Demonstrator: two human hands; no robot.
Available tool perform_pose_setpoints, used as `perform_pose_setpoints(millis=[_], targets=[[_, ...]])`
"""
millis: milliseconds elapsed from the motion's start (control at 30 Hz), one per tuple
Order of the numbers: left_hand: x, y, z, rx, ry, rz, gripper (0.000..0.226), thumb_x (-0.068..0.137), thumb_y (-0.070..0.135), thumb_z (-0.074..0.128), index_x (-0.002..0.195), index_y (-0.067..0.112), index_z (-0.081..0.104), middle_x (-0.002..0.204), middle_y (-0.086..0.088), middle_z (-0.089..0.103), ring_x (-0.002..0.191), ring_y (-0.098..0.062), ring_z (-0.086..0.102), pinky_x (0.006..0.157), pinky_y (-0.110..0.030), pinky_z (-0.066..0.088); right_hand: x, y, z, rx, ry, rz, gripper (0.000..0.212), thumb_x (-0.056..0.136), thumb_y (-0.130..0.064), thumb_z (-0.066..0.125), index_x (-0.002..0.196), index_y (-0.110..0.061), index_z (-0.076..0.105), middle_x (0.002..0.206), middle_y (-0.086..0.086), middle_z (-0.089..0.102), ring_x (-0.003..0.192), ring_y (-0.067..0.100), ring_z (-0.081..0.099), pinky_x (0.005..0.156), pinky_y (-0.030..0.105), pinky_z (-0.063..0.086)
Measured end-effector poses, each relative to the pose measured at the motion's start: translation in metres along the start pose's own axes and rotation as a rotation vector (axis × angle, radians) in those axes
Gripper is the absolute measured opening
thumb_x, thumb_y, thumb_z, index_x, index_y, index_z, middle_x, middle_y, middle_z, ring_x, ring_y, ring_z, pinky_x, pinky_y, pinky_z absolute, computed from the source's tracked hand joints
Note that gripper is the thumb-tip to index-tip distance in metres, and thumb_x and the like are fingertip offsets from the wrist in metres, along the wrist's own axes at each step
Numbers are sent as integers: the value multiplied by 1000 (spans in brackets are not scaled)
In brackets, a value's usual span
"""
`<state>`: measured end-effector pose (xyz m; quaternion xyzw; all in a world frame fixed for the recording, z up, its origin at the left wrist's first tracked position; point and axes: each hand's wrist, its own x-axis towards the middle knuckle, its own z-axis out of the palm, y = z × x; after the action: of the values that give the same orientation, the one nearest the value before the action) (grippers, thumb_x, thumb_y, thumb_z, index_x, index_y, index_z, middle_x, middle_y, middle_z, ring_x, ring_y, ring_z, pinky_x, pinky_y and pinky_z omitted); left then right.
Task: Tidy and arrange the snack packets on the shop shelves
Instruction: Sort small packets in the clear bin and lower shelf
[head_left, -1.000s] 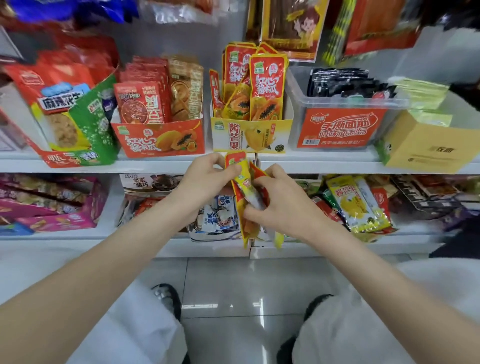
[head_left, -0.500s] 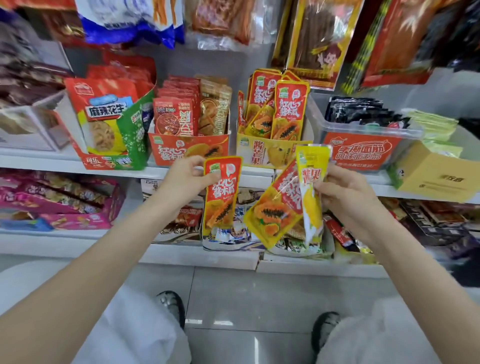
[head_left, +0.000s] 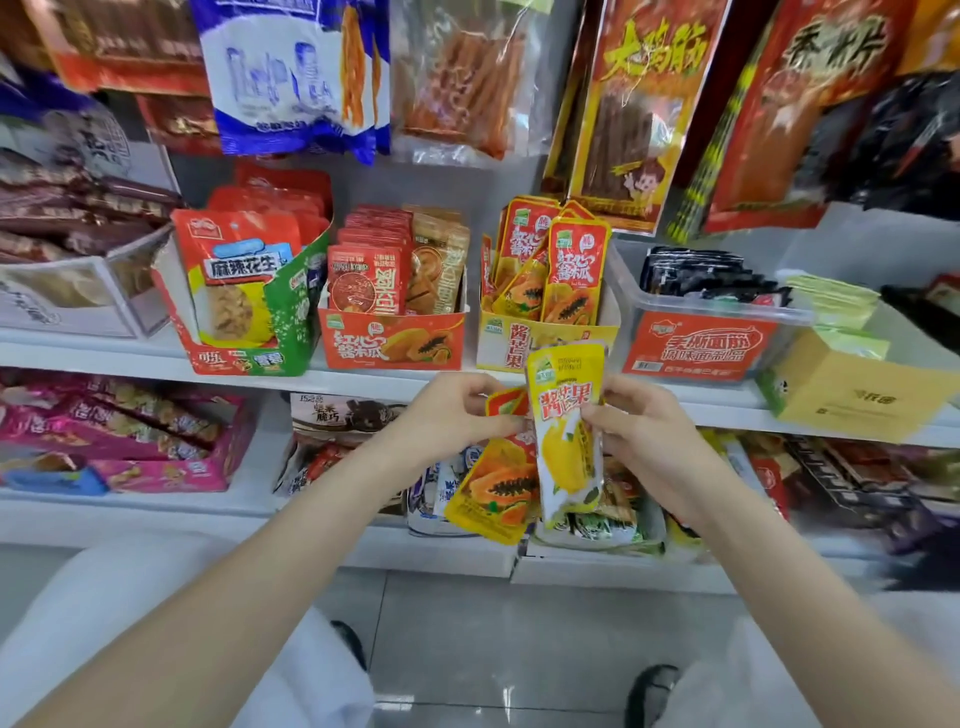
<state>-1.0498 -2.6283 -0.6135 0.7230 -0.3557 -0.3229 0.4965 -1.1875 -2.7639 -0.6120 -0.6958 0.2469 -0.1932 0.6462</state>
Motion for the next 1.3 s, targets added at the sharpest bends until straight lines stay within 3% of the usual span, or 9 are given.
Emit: perform_pose_setpoints(millis=[200, 333, 467, 600, 733, 967, 1100, 1200, 1300], targets=[[-3, -3, -19, -28, 243, -41, 30, 84, 20, 67, 112, 23, 57, 63, 2, 44, 62, -10, 48, 60, -19, 40, 2, 2, -14, 180, 231, 71, 22, 91, -1, 50, 111, -11, 54, 99, 12, 64, 84, 23, 61, 73, 35, 53], [-2, -7, -35, -40, 364, -16, 56, 84, 20, 67, 134, 11, 45, 70, -3, 47, 77, -19, 51, 69, -25, 39, 1, 3, -11, 77, 250, -6, 48, 86, 4, 56, 103, -41, 49, 112, 7, 59, 101, 28, 60, 89, 46, 49], [-6, 0, -39, -34, 393, 16, 50, 85, 20, 66, 130, 11, 48, 93, -14, 58, 89, -21, 55, 76, -28, 40, 0, -7, -1, -126, 223, -80, 37, 88, 4, 51, 83, -29, 68, 115, 3, 62, 102, 19, 55, 82, 37, 47], [-5, 5, -41, -48, 387, 36, 34, 84, 18, 66, 117, 13, 58, 95, -20, 67, 86, -34, 64, 83, -44, 53, 6, -15, 2, -59, 186, -55, 11, 83, -16, 65, 89, -24, 71, 110, 0, 67, 105, 21, 60, 93, 51, 47], [1, 9, -42, 12, 359, 79, 19, 84, 17, 66, 101, 21, 58, 79, -9, 64, 70, -24, 60, 66, -35, 50, 19, -18, -1, -8, 173, -53, 17, 80, -9, 68, 92, -20, 61, 119, 11, 58, 92, 28, 64, 77, 44, 55], [27, 28, -27, -132, 300, 52, 31, 86, 14, 64, 115, 11, 57, 93, -8, 68, 75, -12, 64, 66, -25, 54, 37, -34, -26, -152, 276, -105, 29, 86, -4, 59, 98, -30, 65, 115, -9, 55, 121, 18, 46, 102, 43, 42], [43, 39, 12, -57, 209, 63, 42, 84, 22, 67, 123, 12, 54, 99, -9, 66, 91, -22, 64, 82, -42, 54, 11, -31, -79, -159, 410, -198, 35, 86, -1, 56, 99, -32, 64, 100, -6, 53, 93, 17, 50, 79, 32, 49], [53, 42, 43, -8, 126, 105, 36, 86, 20, 64, 120, 13, 55, 92, 1, 67, 84, -14, 64, 76, -30, 55, -17, -8, -130, -87, 620, -151, 23, 79, -6, 62, 89, -26, 64, 90, 2, 58, 68, 16, 48, 51, 17, 45], [59, 40, 70, 39, 61, 124, 25, 86, 16, 64, 110, 18, 56, 84, 11, 62, 72, 3, 57, 59, -8, 48, -41, 61, -162, -243, 741, 170, 19, 75, -2, 61, 93, -4, 68, 73, 9, 59, 59, 22, 48, 54, 27, 42]])
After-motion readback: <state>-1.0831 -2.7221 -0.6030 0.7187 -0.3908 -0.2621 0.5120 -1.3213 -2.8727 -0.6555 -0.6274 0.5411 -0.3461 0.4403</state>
